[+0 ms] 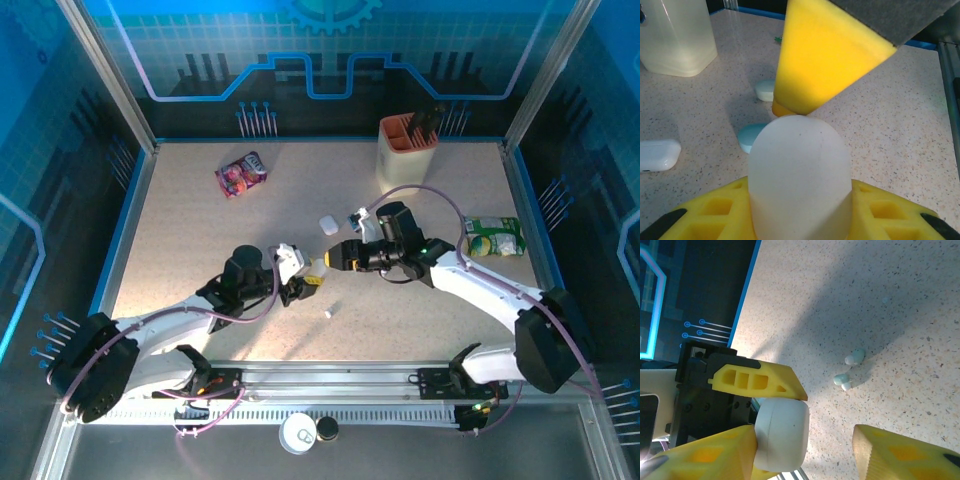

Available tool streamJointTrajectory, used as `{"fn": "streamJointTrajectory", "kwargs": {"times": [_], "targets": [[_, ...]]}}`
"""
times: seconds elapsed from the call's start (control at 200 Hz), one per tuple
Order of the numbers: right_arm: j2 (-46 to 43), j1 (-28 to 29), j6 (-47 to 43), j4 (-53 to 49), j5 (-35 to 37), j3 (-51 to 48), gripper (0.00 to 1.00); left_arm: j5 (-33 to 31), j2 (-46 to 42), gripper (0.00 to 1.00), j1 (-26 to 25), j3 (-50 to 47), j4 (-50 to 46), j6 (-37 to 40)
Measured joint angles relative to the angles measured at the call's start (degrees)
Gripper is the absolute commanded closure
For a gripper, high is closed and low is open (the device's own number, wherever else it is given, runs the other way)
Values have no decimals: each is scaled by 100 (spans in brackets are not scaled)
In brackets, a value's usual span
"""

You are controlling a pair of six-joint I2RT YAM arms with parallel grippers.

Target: Insert the wireless bluetooth earbuds into the charging case

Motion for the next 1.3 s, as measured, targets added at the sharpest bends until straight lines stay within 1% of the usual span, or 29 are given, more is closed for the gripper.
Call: {"fn": "streamJointTrajectory", "kwargs": {"times": [0.18, 0.38, 0.575, 0.63, 0.675, 0.76, 0.84, 0.885, 0.926, 1.006, 1.041, 1.096, 1.176, 1.201, 1.251, 1.301], "targets": [[107, 13, 0, 0, 0, 42, 46, -70, 52, 71, -15, 0, -20, 66], [254, 162, 2, 20, -125, 52, 44, -70, 57, 71, -101, 0, 170, 133], [297, 199, -28, 46, -216, 66, 62, -81, 101, 71, -107, 0, 199, 146], [297, 208, -4, 48, -221, 79, 64, -98, 109, 71, -107, -2, 197, 155], [297, 210, -17, 48, -219, 85, 62, -111, 111, 71, -107, -2, 199, 168], [297, 210, -37, 37, -210, 85, 52, -116, 111, 70, -107, -2, 201, 245], [297, 208, -26, 0, -170, 85, 51, -120, 109, 70, -107, -2, 203, 286], [297, 208, -22, -7, -149, 85, 55, -129, 109, 70, -107, -2, 203, 302], [297, 208, -42, -4, -129, 85, 63, -138, 109, 69, -107, -2, 201, 304], [297, 227, -44, 15, -153, 92, 73, -181, 109, 69, -107, -37, 205, 308], [297, 236, -39, 15, -155, 92, 75, -190, 109, 68, -107, -57, 205, 310], [299, 236, -11, 4, -170, 90, 76, -199, 109, 68, -107, -76, 223, 330], [299, 236, -11, 26, -175, 90, 74, -210, 98, 67, -107, -87, 245, 358], [299, 236, -11, 28, -175, 90, 70, -219, 96, 67, -107, -90, 249, 372], [299, 236, 28, 37, -179, 90, 60, -223, 87, 67, -107, -101, 267, 393], [297, 236, -9, 55, -188, 90, 56, -223, 83, 67, -107, -114, 289, 409]]}}
